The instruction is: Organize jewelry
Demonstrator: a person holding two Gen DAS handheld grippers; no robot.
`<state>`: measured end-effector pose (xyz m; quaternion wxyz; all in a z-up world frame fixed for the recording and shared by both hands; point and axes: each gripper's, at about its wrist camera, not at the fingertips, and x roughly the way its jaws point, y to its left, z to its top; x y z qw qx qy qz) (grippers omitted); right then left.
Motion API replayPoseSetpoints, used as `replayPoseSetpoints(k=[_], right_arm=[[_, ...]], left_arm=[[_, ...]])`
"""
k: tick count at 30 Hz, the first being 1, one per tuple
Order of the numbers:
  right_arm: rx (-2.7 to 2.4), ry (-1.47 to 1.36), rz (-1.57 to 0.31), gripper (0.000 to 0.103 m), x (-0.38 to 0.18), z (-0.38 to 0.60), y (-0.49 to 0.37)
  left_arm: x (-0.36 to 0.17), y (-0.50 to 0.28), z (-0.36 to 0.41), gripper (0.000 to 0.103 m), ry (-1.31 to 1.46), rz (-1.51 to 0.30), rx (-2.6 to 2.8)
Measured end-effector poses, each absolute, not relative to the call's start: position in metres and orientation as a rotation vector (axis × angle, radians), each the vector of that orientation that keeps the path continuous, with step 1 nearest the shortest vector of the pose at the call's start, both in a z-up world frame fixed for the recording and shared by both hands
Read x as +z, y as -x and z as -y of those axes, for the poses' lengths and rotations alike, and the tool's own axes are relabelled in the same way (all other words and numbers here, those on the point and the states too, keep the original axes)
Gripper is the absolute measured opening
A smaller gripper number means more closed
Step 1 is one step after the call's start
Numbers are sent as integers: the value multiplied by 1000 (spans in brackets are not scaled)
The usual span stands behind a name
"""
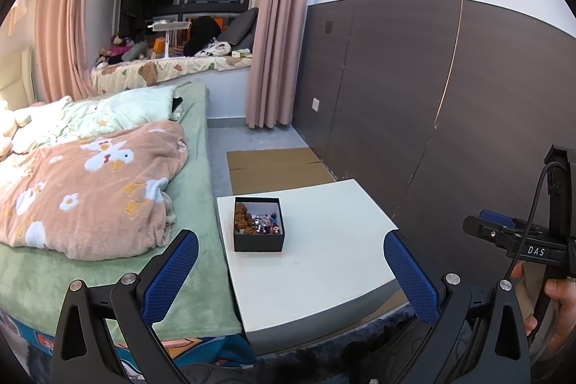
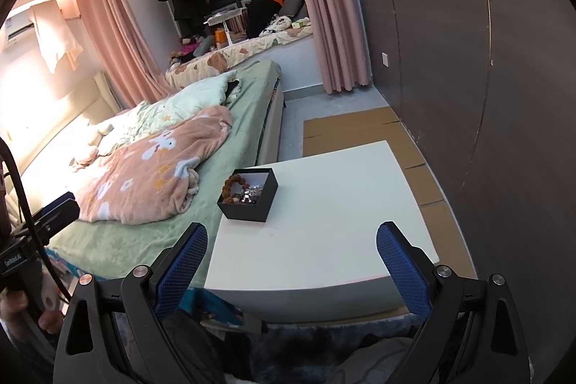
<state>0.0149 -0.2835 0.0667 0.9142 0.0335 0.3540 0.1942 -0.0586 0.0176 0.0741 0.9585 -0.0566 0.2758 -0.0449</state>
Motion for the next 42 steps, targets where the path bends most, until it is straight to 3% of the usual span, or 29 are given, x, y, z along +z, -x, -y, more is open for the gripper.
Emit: replayPoseSetpoints(k=[42], right_arm=[[410, -131, -797, 95, 45, 281, -17]], left_arm=[[61, 51, -8, 103, 115, -567, -99]])
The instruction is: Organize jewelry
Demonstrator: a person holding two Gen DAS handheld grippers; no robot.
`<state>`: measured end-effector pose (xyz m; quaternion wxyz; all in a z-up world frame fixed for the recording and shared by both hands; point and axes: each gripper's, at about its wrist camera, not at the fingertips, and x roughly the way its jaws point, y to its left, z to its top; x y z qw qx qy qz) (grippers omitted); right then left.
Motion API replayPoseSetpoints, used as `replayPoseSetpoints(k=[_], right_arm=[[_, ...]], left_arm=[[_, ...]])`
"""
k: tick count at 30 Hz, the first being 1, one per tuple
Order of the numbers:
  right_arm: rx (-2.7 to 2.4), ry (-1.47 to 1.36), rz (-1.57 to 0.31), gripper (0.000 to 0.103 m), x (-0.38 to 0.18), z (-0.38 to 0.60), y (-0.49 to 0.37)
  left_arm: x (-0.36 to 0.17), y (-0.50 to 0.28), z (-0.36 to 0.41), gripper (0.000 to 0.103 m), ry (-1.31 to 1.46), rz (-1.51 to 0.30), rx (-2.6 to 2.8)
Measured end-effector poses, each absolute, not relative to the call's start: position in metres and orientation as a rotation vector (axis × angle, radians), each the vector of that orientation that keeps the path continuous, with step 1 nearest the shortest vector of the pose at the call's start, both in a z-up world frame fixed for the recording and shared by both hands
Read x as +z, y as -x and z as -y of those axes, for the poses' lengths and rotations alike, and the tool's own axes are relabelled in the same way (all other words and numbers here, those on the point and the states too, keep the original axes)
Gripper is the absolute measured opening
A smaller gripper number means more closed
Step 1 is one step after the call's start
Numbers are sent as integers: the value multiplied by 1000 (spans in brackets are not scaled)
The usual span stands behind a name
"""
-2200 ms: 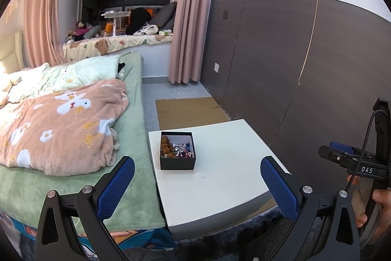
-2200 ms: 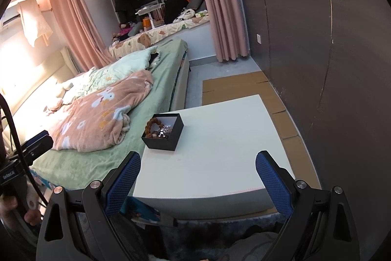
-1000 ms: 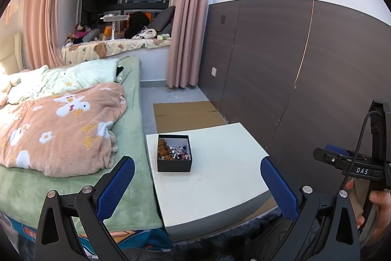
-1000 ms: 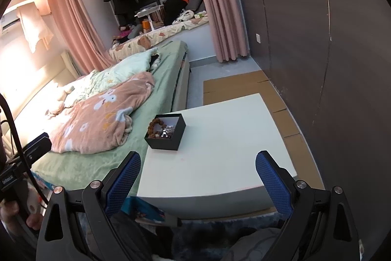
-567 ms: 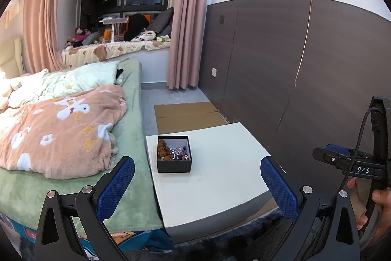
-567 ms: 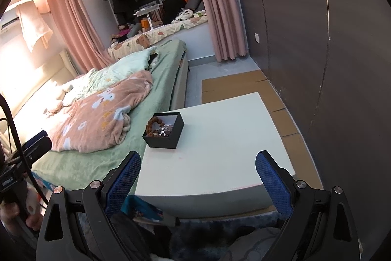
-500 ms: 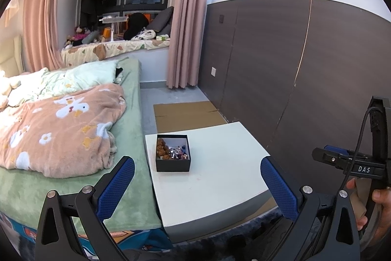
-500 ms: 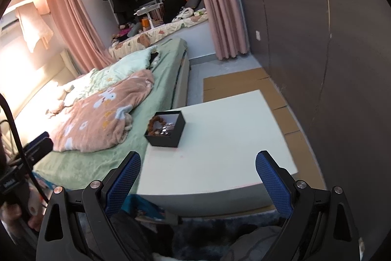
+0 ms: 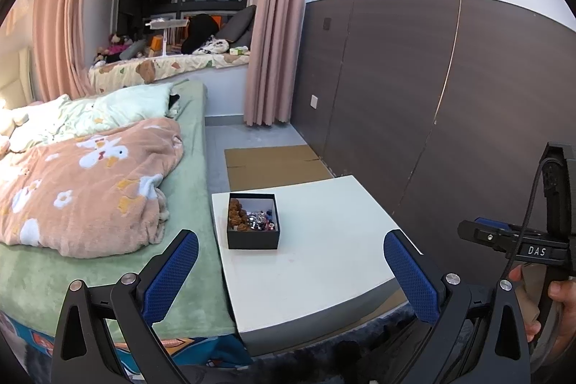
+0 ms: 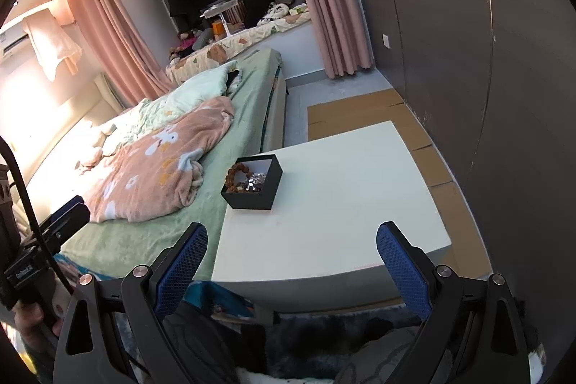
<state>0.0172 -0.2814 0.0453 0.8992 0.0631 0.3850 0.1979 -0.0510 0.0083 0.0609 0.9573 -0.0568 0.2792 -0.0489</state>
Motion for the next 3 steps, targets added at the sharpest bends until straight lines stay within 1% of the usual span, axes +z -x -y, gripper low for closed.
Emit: replayPoseSetpoints(k=[3], right_arm=[[404, -134, -801, 95, 42, 281, -18]], left_arm=[[59, 49, -7, 103, 113, -566, -101]])
